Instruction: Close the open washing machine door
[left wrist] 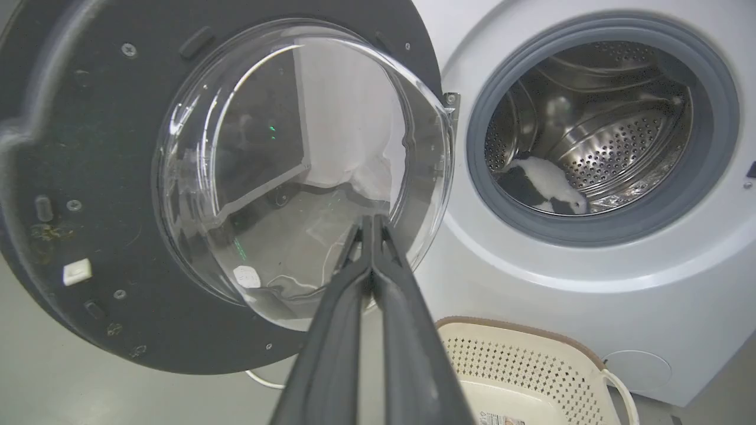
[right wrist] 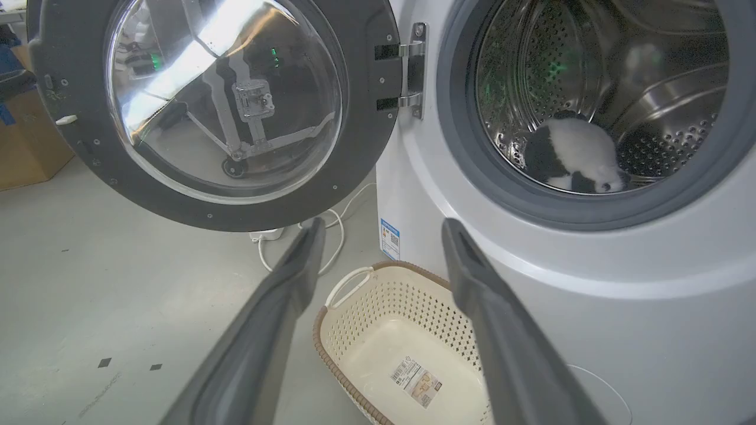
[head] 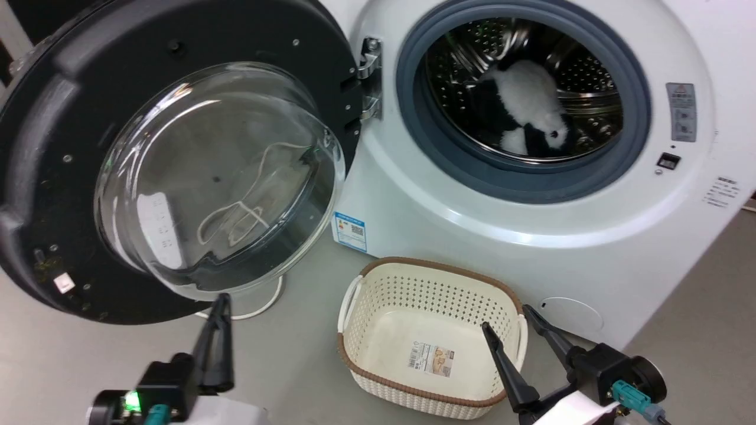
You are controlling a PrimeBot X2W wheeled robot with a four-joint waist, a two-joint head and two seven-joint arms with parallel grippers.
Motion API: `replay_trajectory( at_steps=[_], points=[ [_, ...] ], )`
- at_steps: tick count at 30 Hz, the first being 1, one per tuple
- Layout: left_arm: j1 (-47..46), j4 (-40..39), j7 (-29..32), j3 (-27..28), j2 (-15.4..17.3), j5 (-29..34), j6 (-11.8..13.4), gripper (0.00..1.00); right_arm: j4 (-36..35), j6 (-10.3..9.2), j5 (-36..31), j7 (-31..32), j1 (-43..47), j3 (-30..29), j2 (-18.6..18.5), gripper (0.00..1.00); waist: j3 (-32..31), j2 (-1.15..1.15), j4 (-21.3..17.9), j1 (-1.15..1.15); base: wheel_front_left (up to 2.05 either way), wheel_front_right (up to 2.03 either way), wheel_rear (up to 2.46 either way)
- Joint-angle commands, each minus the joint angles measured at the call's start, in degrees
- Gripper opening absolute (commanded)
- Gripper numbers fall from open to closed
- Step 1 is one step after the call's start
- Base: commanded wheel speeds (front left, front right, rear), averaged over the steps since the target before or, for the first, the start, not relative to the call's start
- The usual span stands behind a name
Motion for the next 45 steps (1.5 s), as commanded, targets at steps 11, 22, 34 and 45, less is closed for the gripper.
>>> replay_trajectory(
  at_steps=[11,22,34,45],
  points=[
    [-4.9,-6.1,-1.7,8.4,1.0,-7.3,-2.7,0.00,-0.3,0.04,0.6,-0.8,-0.4,0.9,-0.9,1.00,2.2,0.00,2.7,0.00,0.00,0.00,0.00],
    [-24.3,1.9,2.6,24.5,12.2,-26.6,-5.1,0.00,-3.0,0.04,-0.4,-0.4,-0.1,0.3,-1.6,1.00,6.6,0.00,3.1,0.00,0.00,0.00,0.00],
    [-46.1,32.4,30.9,36.9,27.6,-52.0,2.0,0.00,-2.5,0.04,0.8,-1.6,-2.3,2.5,-3.7,1.00,11.1,0.00,1.3,0.00,0.00,0.00,0.00],
    [-46.4,40.3,50.2,33.1,28.6,-58.0,0.8,0.00,-2.4,0.05,0.9,-1.5,-2.7,3.2,-4.7,1.00,12.4,0.00,0.9,0.00,0.00,0.00,0.00]
  ],
)
